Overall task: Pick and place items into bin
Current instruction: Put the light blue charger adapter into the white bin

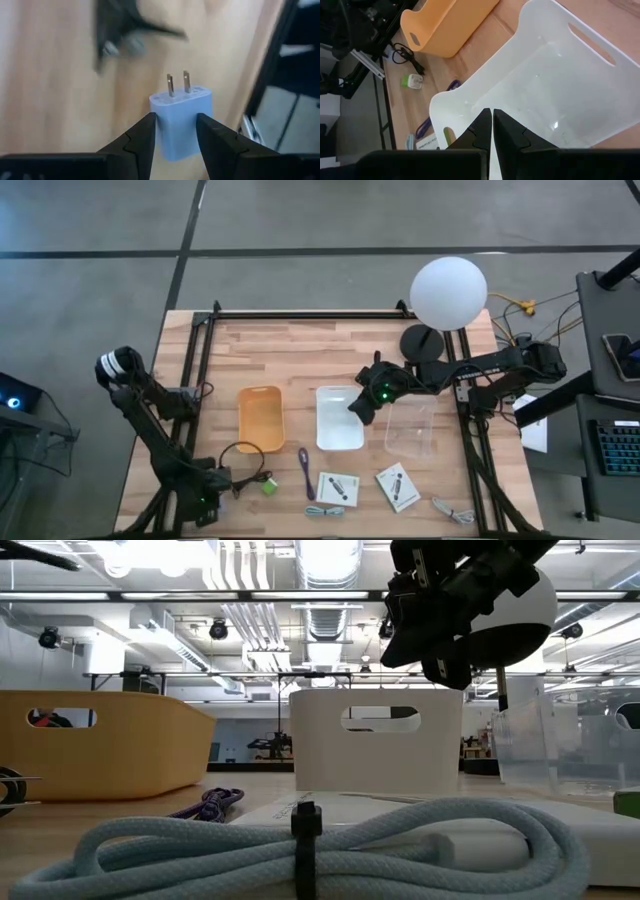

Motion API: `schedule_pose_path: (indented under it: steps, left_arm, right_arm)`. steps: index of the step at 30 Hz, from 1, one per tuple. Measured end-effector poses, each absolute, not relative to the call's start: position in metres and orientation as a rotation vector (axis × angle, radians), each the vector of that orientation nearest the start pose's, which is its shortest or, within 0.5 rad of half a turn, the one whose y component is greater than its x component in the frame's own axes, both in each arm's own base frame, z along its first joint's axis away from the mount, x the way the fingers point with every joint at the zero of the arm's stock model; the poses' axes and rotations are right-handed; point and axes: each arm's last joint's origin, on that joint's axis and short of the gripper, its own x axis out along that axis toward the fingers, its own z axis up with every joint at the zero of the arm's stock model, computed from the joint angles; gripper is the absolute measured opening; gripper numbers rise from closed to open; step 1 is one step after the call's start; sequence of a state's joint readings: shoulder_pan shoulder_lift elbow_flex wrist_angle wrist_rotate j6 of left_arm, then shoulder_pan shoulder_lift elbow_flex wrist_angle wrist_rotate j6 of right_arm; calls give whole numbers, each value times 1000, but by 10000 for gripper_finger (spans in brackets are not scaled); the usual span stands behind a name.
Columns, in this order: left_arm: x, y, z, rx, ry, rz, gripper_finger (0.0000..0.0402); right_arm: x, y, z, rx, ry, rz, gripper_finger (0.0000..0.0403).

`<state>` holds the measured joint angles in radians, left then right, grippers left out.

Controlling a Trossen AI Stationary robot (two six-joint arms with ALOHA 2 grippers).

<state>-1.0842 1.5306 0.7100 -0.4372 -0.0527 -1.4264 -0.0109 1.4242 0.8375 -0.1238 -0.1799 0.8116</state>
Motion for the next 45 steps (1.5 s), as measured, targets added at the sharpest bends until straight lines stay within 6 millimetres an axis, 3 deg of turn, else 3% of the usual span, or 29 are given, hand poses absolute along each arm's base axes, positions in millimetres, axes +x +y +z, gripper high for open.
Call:
schedule_pose_path:
  steps: [5,8,19,25,33,40,45]
  left_arm:
    - [120,-199,165,-316,1211,263,123]
    - [114,-184,177,-224,1240,342,123]
    - [113,-184,204,-371,1240,252,123]
    - [113,-180,205,-375,1245,277,155]
    - [108,-170,193,-287,1301,317,246]
    - [98,-156,169,-306,1340,292,253]
    - [93,-148,171,-327,1328,269,249]
  right_arm:
    - [292,2,216,846,735,-143,9]
    - [292,1,216,842,728,-159,9]
    - [292,3,216,871,730,-165,9]
    - [292,4,216,854,727,-168,21]
    - [292,4,216,817,721,-171,99]
    - [292,4,216,816,722,-168,157]
    - [292,4,216,819,722,-169,180]
